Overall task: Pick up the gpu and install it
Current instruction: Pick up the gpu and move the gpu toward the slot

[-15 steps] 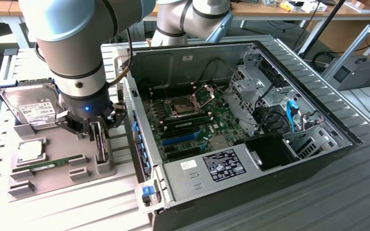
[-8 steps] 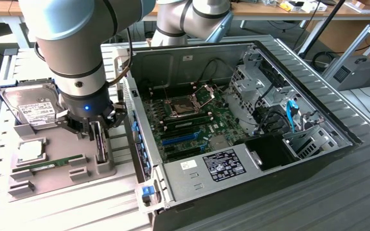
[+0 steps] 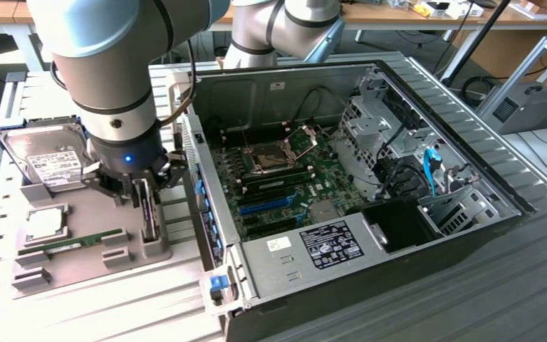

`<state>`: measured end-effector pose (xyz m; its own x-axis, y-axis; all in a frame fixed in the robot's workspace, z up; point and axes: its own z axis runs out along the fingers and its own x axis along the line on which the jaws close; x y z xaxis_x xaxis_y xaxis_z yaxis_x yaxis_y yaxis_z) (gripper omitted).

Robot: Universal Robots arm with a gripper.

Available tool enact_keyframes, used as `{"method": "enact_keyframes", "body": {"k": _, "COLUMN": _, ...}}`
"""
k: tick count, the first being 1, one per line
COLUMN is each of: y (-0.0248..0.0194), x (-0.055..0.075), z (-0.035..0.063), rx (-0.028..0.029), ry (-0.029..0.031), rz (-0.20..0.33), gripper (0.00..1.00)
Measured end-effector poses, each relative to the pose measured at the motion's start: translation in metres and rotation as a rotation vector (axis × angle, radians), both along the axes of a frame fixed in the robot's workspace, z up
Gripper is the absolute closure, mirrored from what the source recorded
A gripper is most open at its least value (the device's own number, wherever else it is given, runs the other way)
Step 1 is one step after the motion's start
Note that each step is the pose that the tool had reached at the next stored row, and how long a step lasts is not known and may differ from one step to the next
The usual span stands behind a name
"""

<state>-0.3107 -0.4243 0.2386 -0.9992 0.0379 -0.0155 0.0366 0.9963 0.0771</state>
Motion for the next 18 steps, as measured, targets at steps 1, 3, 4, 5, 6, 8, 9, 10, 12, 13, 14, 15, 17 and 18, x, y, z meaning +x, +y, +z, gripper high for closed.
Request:
{"method": "enact_keyframes", "body": {"k": 1, "y": 0.0000, "x": 0.0000, "z": 0.0000, "rx": 0.0000, "ry": -0.0001, "rz": 0.000, "gripper": 0.73}}
{"method": "enact_keyframes", "body": {"k": 3, "y": 0.0000, "x": 0.0000, "z": 0.0000, "rx": 0.0000, "ry": -0.0001, "rz": 0.001, "gripper": 0.73}}
{"method": "enact_keyframes", "body": {"k": 4, "y": 0.0000, "x": 0.0000, "z": 0.0000, "rx": 0.0000, "ry": 0.0000, "rz": 0.005, "gripper": 0.73}}
{"method": "enact_keyframes", "body": {"k": 5, "y": 0.0000, "x": 0.0000, "z": 0.0000, "rx": 0.0000, "ry": -0.0001, "rz": 0.008, "gripper": 0.73}}
{"method": "enact_keyframes", "body": {"k": 6, "y": 0.0000, "x": 0.0000, "z": 0.0000, "rx": 0.0000, "ry": -0.0001, "rz": 0.009, "gripper": 0.73}}
{"method": "enact_keyframes", "body": {"k": 8, "y": 0.0000, "x": 0.0000, "z": 0.0000, "rx": 0.0000, "ry": 0.0000, "rz": 0.029, "gripper": 0.73}}
{"method": "enact_keyframes", "body": {"k": 9, "y": 0.0000, "x": 0.0000, "z": 0.0000, "rx": 0.0000, "ry": 0.0000, "rz": 0.029, "gripper": 0.73}}
{"method": "enact_keyframes", "body": {"k": 10, "y": 0.0000, "x": 0.0000, "z": 0.0000, "rx": 0.0000, "ry": -0.0001, "rz": 0.029, "gripper": 0.73}}
{"method": "enact_keyframes", "body": {"k": 12, "y": 0.0000, "x": 0.0000, "z": 0.0000, "rx": 0.0000, "ry": 0.0000, "rz": 0.029, "gripper": 0.73}}
{"method": "enact_keyframes", "body": {"k": 13, "y": 0.0000, "x": 0.0000, "z": 0.0004, "rx": 0.0001, "ry": -0.0001, "rz": 0.029, "gripper": 0.73}}
{"method": "enact_keyframes", "body": {"k": 14, "y": 0.0000, "x": 0.0000, "z": 0.0012, "rx": -0.0001, "ry": 0.0001, "rz": 0.029, "gripper": 0.73}}
{"method": "enact_keyframes", "body": {"k": 15, "y": 0.0000, "x": 0.0000, "z": 0.0024, "rx": -0.0001, "ry": 0.0000, "rz": 0.029, "gripper": 0.73}}
{"method": "enact_keyframes", "body": {"k": 17, "y": 0.0000, "x": 0.0000, "z": 0.0058, "rx": 0.0001, "ry": -0.0001, "rz": 0.029, "gripper": 0.73}}
{"method": "enact_keyframes", "body": {"k": 18, "y": 0.0000, "x": 0.0000, "z": 0.0074, "rx": 0.0002, "ry": -0.0001, "rz": 0.029, "gripper": 0.73}}
